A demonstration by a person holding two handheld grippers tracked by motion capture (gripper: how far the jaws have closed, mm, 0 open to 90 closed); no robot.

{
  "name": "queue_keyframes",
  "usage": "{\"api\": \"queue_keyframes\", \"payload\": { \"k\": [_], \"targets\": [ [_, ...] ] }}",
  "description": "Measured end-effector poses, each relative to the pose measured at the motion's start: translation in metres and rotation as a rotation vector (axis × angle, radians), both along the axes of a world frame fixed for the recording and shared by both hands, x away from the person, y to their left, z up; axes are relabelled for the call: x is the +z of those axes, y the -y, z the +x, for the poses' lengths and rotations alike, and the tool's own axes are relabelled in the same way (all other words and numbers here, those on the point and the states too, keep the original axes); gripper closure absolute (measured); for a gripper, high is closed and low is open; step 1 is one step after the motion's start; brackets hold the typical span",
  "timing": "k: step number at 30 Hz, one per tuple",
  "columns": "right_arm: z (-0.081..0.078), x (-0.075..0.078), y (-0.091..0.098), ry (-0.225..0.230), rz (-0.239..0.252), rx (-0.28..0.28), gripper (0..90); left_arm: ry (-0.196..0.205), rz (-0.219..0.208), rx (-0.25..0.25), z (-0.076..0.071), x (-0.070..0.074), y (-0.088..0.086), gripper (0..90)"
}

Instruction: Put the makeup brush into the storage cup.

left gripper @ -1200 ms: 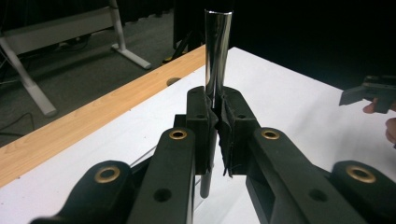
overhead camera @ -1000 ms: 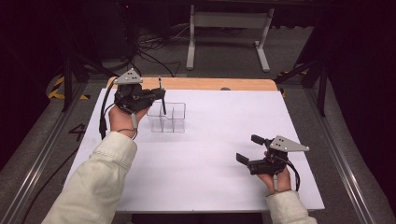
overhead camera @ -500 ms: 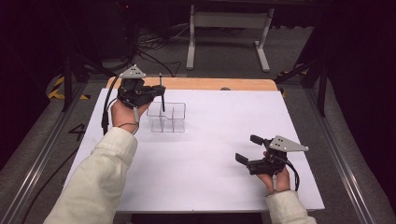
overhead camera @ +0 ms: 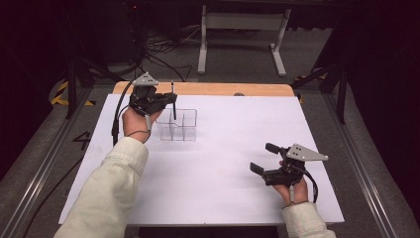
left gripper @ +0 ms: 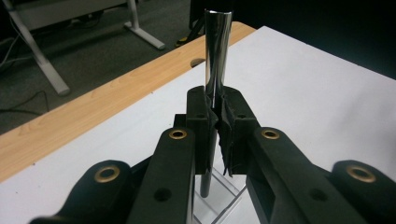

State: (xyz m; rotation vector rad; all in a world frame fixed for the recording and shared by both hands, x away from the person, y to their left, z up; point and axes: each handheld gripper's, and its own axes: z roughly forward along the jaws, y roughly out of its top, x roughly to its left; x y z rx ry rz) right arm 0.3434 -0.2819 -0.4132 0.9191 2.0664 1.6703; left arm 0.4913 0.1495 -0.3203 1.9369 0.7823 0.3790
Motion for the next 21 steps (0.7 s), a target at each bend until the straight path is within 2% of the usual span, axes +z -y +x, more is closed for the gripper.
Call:
{"api": "queue_keyframes", "payload": {
  "k": [3,6,8,13,21],
  "targets": [
    [0.000,0.000,0.001,0.002,0.003,0.000,1.4,-0.012,-0.002,0.008,0.002,-0.005,-0.001,83.3],
    [0.000,-0.001,0.001,-0.003,0.002,0.001,1.4,-0.013,0.014,0.012,0.004,-0.010,-0.002,83.3],
    [0.001,-0.001,0.001,-0.006,0.002,0.005,1.3,-0.031,0.004,0.012,0.005,-0.015,-0.003,83.3],
    [0.001,0.000,0.003,-0.004,0.012,0.002,1.3,-0.044,0.007,0.011,0.006,-0.021,-0.003,83.3],
    [0.002,0.000,0.005,-0.009,0.015,0.003,1.3,-0.045,0.023,0.006,0.007,-0.026,-0.001,83.2]
  ]
}}
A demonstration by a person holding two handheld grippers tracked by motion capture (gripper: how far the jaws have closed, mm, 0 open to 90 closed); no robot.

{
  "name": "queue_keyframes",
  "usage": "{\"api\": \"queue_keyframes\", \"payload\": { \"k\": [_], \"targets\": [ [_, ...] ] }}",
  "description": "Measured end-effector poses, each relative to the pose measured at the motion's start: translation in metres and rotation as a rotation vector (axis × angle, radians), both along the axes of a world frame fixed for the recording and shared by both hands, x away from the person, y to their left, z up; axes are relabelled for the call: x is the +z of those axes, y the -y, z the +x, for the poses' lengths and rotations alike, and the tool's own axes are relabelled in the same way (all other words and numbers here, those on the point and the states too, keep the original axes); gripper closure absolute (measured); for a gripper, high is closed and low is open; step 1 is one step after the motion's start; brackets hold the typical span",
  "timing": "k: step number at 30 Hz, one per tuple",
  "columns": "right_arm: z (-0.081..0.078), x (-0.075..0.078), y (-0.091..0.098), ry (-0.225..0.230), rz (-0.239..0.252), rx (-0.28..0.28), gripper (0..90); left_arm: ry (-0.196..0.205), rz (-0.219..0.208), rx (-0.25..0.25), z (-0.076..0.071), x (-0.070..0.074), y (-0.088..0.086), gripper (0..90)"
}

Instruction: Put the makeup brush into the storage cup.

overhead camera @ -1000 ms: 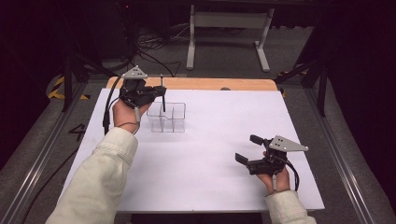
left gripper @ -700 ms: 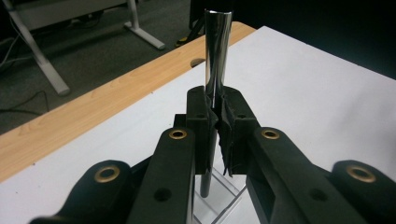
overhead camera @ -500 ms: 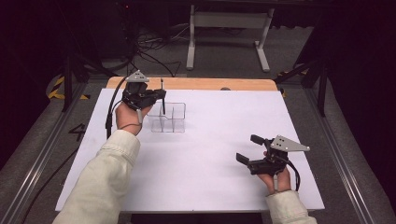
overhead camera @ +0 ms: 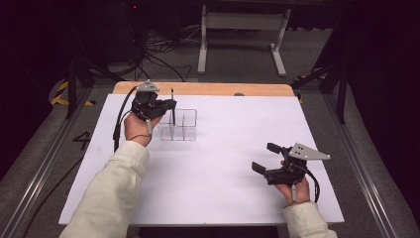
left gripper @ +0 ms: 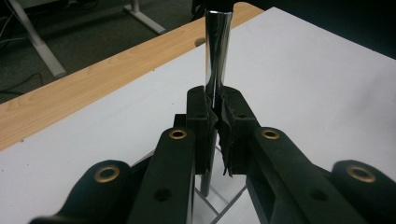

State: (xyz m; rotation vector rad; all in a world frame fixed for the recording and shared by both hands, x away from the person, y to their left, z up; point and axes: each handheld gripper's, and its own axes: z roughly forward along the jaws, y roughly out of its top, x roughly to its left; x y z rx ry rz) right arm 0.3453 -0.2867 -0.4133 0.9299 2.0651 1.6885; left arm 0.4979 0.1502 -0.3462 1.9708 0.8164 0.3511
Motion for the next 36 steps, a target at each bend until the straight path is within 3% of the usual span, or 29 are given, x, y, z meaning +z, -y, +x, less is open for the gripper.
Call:
{"api": "queue_keyframes", "payload": {
  "k": [10,12,13,14,17,21,31,36],
  "targets": [
    [0.001,0.001,0.000,0.000,0.003,0.002,1.3,-0.009,0.020,-0.004,0.000,-0.002,0.002,82.3],
    [0.001,0.001,0.000,0.002,0.003,0.005,1.3,-0.009,-0.007,-0.008,0.000,-0.001,0.001,72.7],
    [0.001,0.001,0.000,0.002,0.003,0.005,1.3,-0.009,-0.007,-0.008,0.000,-0.001,0.001,62.3],
    [0.001,0.001,0.000,0.004,0.004,0.005,1.2,-0.019,-0.029,-0.006,-0.001,0.000,0.000,62.3],
    [0.002,0.003,0.002,0.005,0.009,0.002,1.2,-0.008,-0.051,-0.008,-0.005,0.005,-0.004,38.2],
    [0.004,0.004,0.003,0.008,0.013,0.000,1.1,0.024,-0.083,0.002,-0.013,0.010,-0.010,24.7],
    [0.012,0.013,0.004,0.032,0.019,0.005,0.5,0.083,-0.133,-0.010,-0.040,0.020,-0.028,16.5],
    [0.015,0.020,0.007,0.041,0.010,0.001,0.3,0.081,-0.170,-0.042,-0.051,0.024,-0.034,13.6]
  ]
}}
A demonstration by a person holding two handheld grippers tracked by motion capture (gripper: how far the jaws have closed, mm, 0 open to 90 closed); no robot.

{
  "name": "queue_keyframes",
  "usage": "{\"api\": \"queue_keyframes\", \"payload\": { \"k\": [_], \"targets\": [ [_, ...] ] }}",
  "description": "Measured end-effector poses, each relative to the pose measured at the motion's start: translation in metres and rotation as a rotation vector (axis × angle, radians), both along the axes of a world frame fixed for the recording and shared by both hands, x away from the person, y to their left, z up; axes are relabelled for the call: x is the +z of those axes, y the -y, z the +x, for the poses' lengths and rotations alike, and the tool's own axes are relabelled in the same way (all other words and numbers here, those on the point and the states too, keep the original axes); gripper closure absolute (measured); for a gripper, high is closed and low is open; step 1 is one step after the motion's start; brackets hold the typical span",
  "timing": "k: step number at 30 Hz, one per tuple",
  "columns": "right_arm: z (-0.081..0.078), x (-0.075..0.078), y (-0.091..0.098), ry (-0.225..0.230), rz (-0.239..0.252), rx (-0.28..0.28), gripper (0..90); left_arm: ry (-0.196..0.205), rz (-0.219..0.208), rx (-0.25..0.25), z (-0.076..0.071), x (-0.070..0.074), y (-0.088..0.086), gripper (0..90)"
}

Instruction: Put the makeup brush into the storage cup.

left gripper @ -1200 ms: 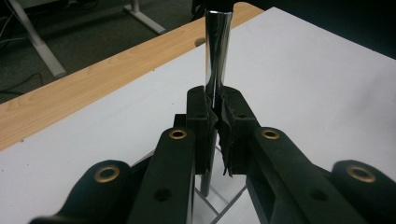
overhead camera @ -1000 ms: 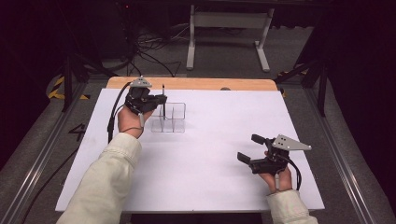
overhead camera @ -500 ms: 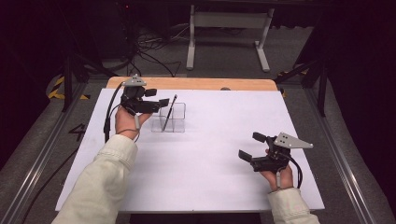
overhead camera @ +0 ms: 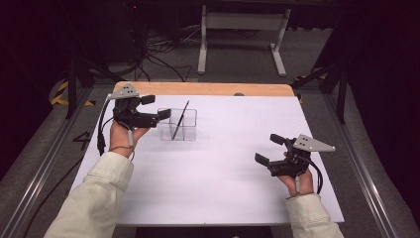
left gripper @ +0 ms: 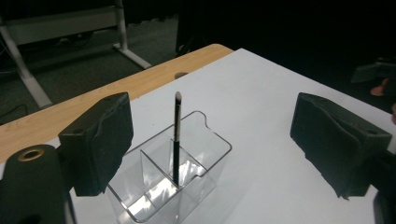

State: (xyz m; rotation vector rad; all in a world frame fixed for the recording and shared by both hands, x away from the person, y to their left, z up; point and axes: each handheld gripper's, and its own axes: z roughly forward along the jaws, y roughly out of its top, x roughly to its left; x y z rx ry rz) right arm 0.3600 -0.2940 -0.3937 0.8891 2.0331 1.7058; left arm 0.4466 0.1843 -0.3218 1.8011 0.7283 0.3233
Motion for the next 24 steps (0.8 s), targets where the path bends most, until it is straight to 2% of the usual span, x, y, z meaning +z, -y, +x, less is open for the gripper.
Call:
{"api": "queue_keyframes", "payload": {
  "k": [7,11,15,20,24],
  "targets": [
    [0.004,0.004,0.000,0.003,-0.011,0.014,0.2,0.023,0.010,-0.038,-0.019,0.004,-0.005,11.1],
    [0.008,0.008,0.000,0.007,-0.032,0.030,0.2,0.027,0.014,-0.051,-0.029,0.001,-0.008,10.4],
    [0.011,0.007,0.001,-0.004,-0.038,0.037,0.2,0.034,-0.002,-0.069,-0.042,-0.003,-0.013,9.8],
    [0.012,0.005,0.003,-0.010,-0.048,0.037,0.2,0.035,0.017,-0.085,-0.052,-0.007,-0.016,9.1],
    [0.012,0.004,0.005,-0.010,-0.050,0.037,0.2,0.046,0.004,-0.104,-0.062,-0.011,-0.020,7.9]
  ]
}}
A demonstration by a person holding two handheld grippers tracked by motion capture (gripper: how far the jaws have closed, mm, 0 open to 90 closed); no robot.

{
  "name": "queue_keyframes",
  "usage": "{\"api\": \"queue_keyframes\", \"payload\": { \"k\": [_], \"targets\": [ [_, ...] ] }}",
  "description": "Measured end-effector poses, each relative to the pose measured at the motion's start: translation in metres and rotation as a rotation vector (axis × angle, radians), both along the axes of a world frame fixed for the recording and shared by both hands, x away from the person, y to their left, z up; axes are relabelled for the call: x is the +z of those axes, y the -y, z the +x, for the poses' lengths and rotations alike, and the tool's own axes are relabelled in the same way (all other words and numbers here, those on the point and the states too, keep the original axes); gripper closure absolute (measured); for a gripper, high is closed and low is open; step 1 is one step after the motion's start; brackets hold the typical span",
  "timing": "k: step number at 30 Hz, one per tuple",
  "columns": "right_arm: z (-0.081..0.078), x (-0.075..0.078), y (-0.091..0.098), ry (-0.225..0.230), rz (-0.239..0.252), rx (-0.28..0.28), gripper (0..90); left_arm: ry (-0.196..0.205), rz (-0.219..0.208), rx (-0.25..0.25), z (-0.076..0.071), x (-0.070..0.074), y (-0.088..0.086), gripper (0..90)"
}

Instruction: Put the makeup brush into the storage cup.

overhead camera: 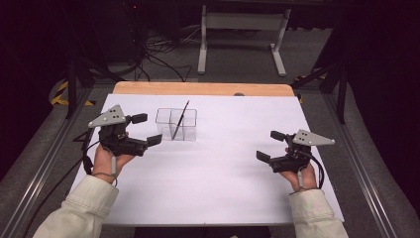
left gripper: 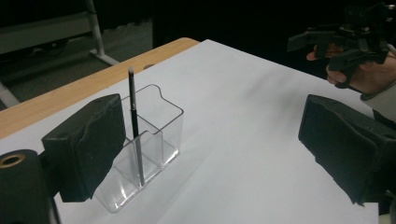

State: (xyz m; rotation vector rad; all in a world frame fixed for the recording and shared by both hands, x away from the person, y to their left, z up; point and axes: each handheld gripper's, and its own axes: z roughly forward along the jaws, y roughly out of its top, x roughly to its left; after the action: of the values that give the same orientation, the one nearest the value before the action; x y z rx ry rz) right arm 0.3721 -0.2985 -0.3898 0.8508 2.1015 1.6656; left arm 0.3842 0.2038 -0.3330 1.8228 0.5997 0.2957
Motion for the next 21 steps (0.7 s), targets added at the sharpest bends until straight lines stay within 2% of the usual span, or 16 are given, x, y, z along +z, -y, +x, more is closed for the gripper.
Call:
{"api": "queue_keyframes", "payload": {
  "k": [3,8,15,21],
  "targets": [
    [-0.001,-0.001,0.002,0.004,-0.003,-0.003,0.2,-0.011,-0.008,-0.010,-0.006,-0.005,-0.003,7.0],
    [-0.001,-0.003,0.006,-0.007,0.004,-0.013,0.2,0.003,0.031,-0.021,-0.013,-0.009,-0.009,6.4],
    [-0.004,-0.008,0.010,-0.010,-0.003,0.002,0.1,-0.017,-0.012,-0.018,-0.025,-0.028,-0.022,5.5],
    [-0.007,-0.014,0.013,-0.010,-0.003,0.013,0.1,-0.044,-0.026,0.000,-0.031,-0.053,-0.027,5.1]
  ]
}}
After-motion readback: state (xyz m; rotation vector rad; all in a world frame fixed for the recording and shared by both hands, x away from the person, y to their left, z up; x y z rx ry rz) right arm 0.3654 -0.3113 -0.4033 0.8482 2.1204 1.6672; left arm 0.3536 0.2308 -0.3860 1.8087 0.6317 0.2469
